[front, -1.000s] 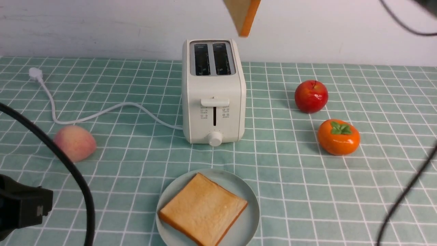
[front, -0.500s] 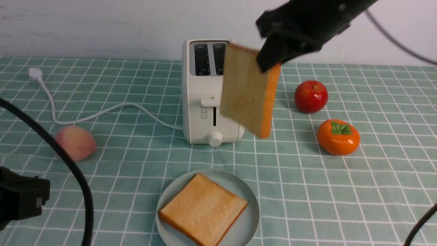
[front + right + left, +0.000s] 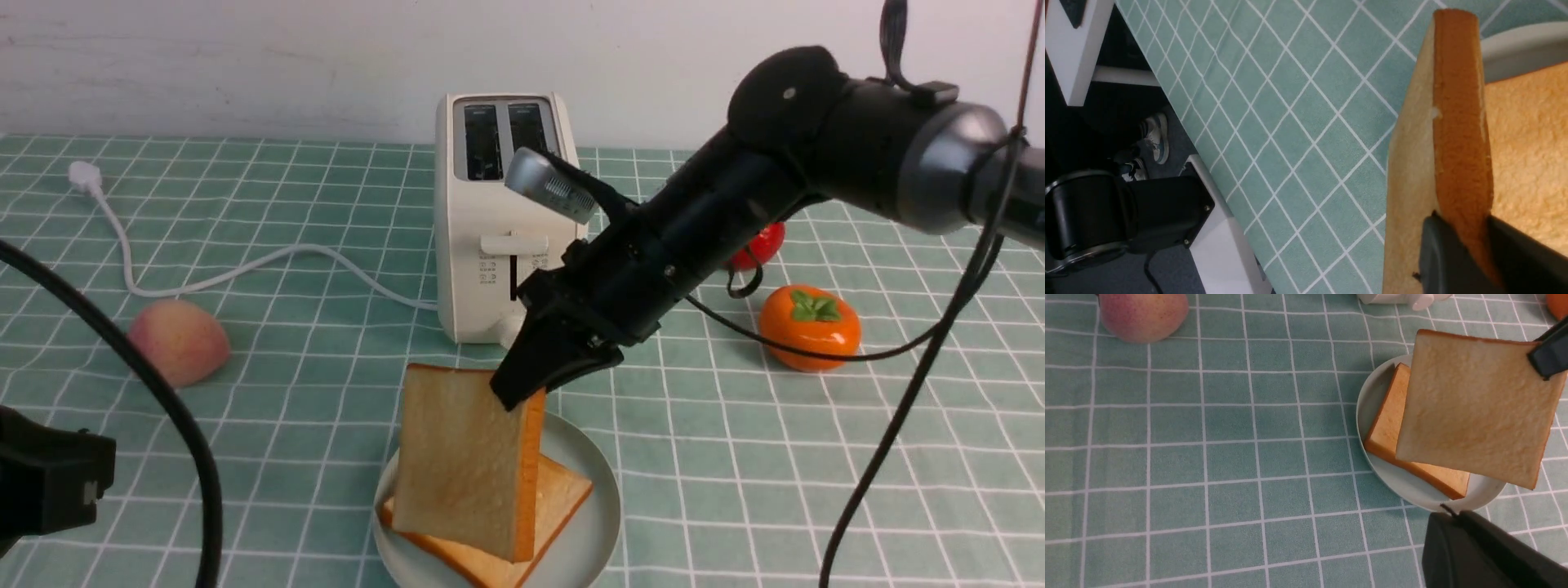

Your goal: Take toasted bread from bread machine on blue coffee table place on plate.

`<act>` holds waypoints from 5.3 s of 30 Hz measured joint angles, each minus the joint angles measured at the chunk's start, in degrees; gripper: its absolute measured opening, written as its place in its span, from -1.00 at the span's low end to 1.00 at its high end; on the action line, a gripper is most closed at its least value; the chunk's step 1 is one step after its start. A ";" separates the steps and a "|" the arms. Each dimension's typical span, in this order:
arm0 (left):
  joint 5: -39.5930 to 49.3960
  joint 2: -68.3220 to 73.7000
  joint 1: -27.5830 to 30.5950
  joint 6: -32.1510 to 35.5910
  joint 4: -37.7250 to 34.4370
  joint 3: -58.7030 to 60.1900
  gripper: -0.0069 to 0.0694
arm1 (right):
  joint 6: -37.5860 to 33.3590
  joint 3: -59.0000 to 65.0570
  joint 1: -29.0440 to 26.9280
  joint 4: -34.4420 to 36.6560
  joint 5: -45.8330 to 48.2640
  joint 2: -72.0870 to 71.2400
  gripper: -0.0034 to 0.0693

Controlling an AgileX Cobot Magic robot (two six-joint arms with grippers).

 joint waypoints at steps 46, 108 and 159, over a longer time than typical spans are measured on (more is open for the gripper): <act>-5.09 0.00 0.00 0.00 0.10 0.81 -0.85 | 48.13 55.02 0.02 -69.35 -43.06 -89.46 -0.94; -29.72 -41.37 13.16 1.45 3.01 47.96 -0.85 | 61.29 78.07 0.06 -79.71 -68.54 -101.85 -0.82; -29.55 -41.37 13.16 1.45 2.84 47.96 -0.75 | 27.97 87.58 -4.22 -45.93 -68.97 -105.78 -0.69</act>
